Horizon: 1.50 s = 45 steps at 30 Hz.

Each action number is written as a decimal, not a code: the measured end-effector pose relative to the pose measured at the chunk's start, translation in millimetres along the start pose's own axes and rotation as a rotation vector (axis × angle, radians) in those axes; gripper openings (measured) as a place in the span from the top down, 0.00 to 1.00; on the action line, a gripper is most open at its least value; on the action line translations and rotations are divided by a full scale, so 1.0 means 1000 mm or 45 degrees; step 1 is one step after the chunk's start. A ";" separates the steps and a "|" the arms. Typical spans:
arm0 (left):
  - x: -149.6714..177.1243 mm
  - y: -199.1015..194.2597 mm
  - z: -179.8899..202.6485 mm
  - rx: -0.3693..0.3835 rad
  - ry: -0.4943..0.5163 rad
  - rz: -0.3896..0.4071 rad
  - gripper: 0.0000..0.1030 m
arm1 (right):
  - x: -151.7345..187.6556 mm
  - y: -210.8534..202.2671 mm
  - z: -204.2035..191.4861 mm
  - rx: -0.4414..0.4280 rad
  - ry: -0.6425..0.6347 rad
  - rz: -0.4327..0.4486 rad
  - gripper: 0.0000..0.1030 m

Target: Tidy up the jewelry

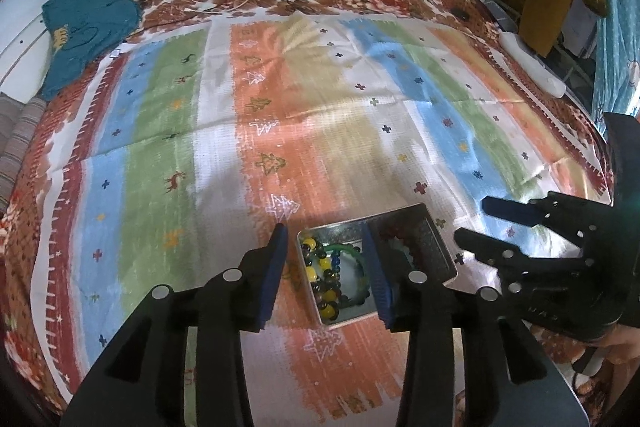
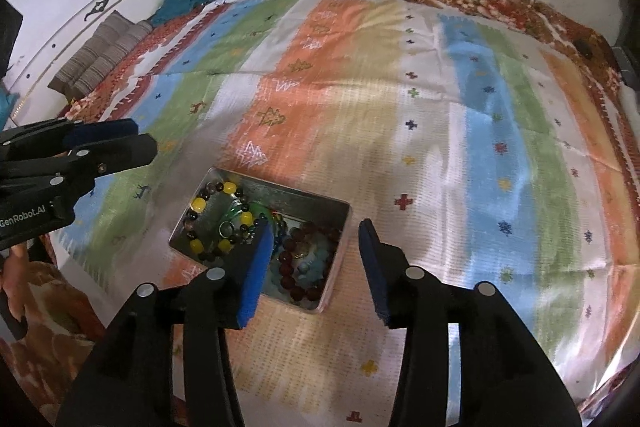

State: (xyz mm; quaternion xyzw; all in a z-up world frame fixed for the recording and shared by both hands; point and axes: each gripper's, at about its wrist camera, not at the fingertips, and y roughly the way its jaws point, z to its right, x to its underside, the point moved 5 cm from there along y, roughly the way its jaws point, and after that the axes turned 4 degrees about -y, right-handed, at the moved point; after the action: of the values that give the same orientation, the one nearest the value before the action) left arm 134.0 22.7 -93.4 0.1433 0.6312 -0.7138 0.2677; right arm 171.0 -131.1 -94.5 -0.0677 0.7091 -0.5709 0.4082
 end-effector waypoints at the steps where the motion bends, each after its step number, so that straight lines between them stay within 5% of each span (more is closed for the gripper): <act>1: 0.002 -0.003 -0.001 -0.001 -0.001 0.005 0.59 | 0.002 -0.003 0.001 0.002 0.003 0.007 0.51; 17: 0.037 -0.040 0.003 0.034 -0.010 0.094 0.33 | 0.031 -0.045 0.000 0.009 0.004 0.102 0.31; 28: 0.045 -0.049 0.011 0.021 0.034 0.143 0.05 | 0.039 -0.066 0.002 0.015 0.009 0.181 0.16; 45: 0.054 -0.057 0.018 -0.020 0.072 0.191 0.05 | 0.041 -0.077 -0.001 0.032 -0.020 0.240 0.07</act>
State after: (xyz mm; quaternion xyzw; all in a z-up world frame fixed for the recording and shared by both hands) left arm 60.3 -2.0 -72.7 0.2083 0.6315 -0.6824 0.3036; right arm 114.7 -179.9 -48.7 -0.0001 0.7018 -0.5383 0.4666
